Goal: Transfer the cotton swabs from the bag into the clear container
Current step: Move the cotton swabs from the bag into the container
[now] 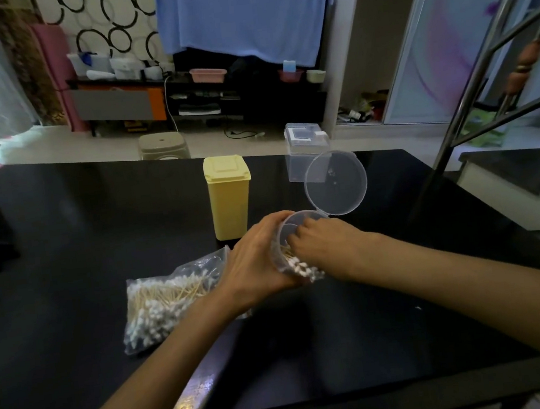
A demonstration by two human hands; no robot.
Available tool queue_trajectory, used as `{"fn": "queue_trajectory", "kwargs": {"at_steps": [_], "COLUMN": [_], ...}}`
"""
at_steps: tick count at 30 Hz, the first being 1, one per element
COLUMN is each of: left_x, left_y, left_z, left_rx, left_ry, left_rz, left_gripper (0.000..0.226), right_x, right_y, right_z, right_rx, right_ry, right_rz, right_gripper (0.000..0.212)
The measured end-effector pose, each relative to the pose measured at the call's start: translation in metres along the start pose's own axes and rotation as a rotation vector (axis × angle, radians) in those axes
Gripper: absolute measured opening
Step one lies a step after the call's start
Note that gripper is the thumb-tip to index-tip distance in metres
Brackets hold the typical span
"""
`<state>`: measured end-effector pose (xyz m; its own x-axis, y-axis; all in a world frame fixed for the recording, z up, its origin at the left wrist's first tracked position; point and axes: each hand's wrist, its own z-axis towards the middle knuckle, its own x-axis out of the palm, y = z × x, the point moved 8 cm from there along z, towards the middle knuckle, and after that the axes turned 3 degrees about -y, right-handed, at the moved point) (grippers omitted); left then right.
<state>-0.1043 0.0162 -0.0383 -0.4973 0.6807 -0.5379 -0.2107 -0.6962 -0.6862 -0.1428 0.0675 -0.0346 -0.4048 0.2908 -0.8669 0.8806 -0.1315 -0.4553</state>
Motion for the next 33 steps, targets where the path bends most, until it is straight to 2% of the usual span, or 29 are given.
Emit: {"fn": "queue_trajectory", "kwargs": {"at_steps": [6,12,16,22,25,29,33], "left_x": [0.003,0.005,0.007,0.007,0.008,0.009,0.01], "left_y": [-0.002,-0.001,0.0,0.003,0.005,0.007,0.008], "left_z": [0.001,0.002,0.001,0.0,-0.001,0.0,0.001], "left_rx": [0.005,0.002,0.005,-0.004,-0.012,-0.025,-0.028], "left_ry": [-0.008,0.014,0.019,0.02,0.02,0.02,0.043], "left_rz": [0.011,-0.024,-0.008,-0.038,-0.043,-0.031,-0.017], "left_gripper": [0.09,0.09,0.089,0.093,0.093,0.092,0.095], "right_x": [0.005,0.013,0.017,0.014,0.021,0.009,-0.014], "right_y": [-0.007,-0.01,-0.006,-0.003,-0.005,-0.005,-0.006], "right_z": [0.001,0.005,0.006,0.004,0.007,0.001,-0.007], "right_rx": [-0.017,-0.015,-0.069,-0.098,-0.06,-0.044,-0.052], "right_ry": [0.041,0.11,0.106,0.18,0.233,0.233,0.134], "right_rz": [0.065,0.051,-0.034,-0.098,-0.018,0.069,0.056], "right_gripper": [0.045,0.055,0.049,0.055,0.056,0.043,0.034]}}
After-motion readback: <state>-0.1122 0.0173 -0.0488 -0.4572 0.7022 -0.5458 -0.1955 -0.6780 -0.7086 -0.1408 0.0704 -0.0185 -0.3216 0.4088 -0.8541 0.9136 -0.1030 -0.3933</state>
